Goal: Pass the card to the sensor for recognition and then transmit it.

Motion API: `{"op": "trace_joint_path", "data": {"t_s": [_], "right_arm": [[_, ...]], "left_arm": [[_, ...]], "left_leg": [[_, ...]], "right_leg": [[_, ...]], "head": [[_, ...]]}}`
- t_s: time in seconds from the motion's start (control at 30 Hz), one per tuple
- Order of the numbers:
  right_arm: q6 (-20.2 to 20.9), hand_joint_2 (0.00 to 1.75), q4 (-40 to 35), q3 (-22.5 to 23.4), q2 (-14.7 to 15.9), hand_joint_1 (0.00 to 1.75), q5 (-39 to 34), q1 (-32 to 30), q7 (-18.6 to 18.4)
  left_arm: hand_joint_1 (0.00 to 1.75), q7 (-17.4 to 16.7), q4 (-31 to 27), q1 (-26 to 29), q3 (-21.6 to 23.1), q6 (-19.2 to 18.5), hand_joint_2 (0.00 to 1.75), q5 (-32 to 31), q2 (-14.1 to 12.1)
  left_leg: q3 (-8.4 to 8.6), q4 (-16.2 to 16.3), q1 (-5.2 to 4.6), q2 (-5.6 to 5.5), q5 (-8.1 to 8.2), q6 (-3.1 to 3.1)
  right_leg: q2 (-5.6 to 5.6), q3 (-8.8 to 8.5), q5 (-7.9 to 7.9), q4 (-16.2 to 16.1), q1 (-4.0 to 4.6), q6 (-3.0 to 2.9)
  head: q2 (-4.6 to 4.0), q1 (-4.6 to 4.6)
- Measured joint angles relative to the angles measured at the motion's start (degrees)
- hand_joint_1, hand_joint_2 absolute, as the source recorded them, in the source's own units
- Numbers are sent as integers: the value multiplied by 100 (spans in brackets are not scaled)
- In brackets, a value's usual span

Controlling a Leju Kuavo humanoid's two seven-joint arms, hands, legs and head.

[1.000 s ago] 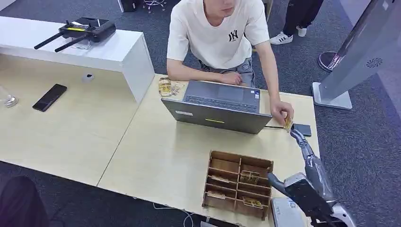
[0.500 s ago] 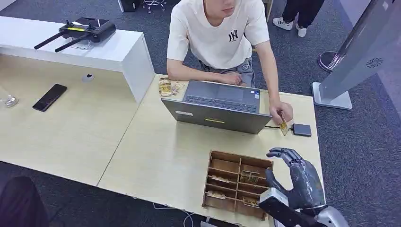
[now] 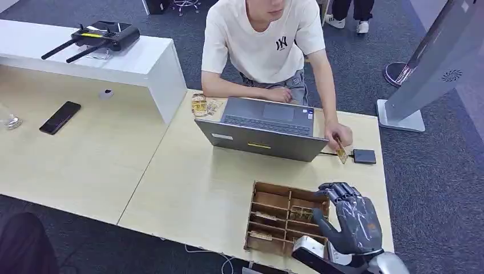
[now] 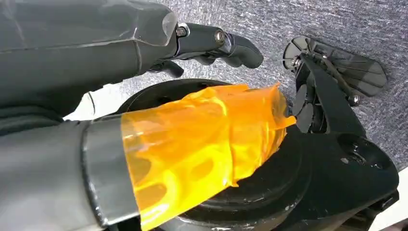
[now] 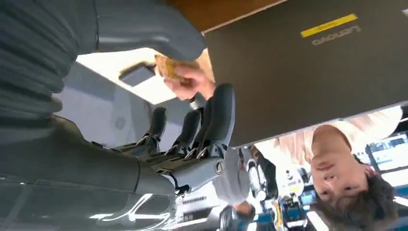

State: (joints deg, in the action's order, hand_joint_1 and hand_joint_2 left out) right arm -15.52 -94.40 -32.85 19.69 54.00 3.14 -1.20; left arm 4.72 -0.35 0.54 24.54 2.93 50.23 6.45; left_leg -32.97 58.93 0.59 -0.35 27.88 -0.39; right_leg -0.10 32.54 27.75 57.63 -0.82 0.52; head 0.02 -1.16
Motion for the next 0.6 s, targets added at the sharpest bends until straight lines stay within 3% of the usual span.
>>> {"op": "trace_joint_path", "data": {"t_s": [0.03, 0.1, 0.2, 0.3, 0.37, 0.43, 0.47, 0.53, 0.6], "right_arm": [[-24, 175, 25, -16, 20, 103, 44, 12, -2], [-55, 175, 66, -53, 46, 106, 121, 41, -44], [-61, 175, 127, -101, 74, 129, 164, 75, -53], [-59, 175, 173, -151, 79, 129, 175, 97, -55], [-40, 175, 206, -201, 81, 113, 158, 120, -55], [-22, 175, 238, -275, 79, 113, 127, 153, -55], [-20, 175, 252, -309, 79, 126, 123, 166, -55], [-7, 175, 287, -379, 79, 120, 112, 190, -55], [2, 175, 328, -448, 79, 129, 103, 215, -55]], "left_arm": [[0, -4, 0, 0, 11, 0, 0, 2, -2], [0, -9, 0, 0, 24, -4, 0, 9, -7], [0, -11, 0, 0, 46, -11, 0, 11, -9], [0, -42, 0, 0, 64, -17, 0, 17, -15], [0, -44, 0, -1, 66, -22, 0, 17, -17], [0, -46, 0, -1, 72, -28, 0, 17, -22], [0, -50, 0, -2, 72, -35, 0, 17, -22], [0, -50, 0, -2, 77, -35, 0, 28, -22], [0, -50, 0, -2, 77, -35, 0, 35, -24]], "left_leg": [[0, 0, 0, 0, 0, 0], [0, 0, 0, 0, 0, 0], [0, 0, 0, 0, 0, 0], [0, 0, 0, 0, 0, 0], [0, 0, 1, 0, 0, 0], [0, 0, 1, 0, 0, 0], [0, 0, 1, 0, 0, 0], [0, 0, 1, 0, 0, 0], [0, 0, 1, 0, 0, 0]], "right_leg": [[0, 0, 0, 0, 0, 0], [0, 0, 0, 0, 0, 0], [0, 0, 0, 0, 0, 0], [0, 0, 0, 0, 0, 0], [0, 0, 0, 0, 1, 0], [0, 0, 0, 0, 1, 0], [0, 0, 0, 0, 1, 0], [0, 0, 0, 0, 1, 0], [0, 0, 0, 0, 1, 0]], "head": [[0, 0], [0, 0], [0, 0], [0, 0], [0, 0], [0, 0], [0, 0], [0, 0], [0, 2]]}}
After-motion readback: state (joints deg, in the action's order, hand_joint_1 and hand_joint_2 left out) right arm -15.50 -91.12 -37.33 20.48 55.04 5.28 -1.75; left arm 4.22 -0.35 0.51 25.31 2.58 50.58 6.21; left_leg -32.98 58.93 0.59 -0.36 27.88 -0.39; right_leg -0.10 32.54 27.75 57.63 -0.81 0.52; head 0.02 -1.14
